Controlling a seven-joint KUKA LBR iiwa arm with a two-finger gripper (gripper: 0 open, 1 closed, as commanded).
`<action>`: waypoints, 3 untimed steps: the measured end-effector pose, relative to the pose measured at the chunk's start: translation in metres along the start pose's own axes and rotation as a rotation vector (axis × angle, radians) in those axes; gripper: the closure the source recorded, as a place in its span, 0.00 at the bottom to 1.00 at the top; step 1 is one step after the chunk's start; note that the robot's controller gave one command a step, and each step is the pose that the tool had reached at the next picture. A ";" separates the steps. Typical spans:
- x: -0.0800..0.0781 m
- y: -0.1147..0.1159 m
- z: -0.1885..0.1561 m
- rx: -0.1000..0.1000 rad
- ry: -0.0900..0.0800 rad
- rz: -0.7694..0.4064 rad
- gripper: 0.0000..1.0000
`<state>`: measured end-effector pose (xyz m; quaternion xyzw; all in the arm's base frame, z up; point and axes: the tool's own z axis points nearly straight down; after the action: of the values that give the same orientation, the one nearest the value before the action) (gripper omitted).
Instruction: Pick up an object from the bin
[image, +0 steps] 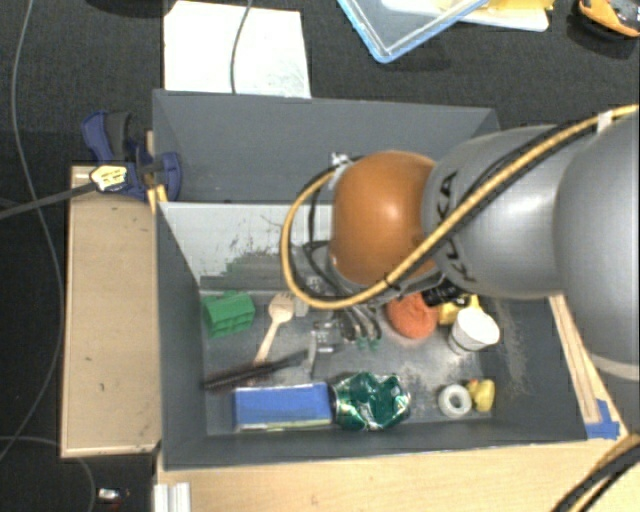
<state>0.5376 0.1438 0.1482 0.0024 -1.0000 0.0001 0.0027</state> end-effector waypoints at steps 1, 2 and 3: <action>-0.002 -0.001 -0.004 -0.001 -0.007 0.005 0.00; -0.003 -0.026 0.054 -0.002 -0.011 -0.087 0.00; -0.002 -0.102 0.047 -0.002 -0.013 -0.227 0.00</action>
Offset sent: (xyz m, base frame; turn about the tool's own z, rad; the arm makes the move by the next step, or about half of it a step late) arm 0.0009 -0.0362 -0.0782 -0.1175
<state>0.5396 0.0413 0.1007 0.1155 -0.9933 -0.0013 -0.0040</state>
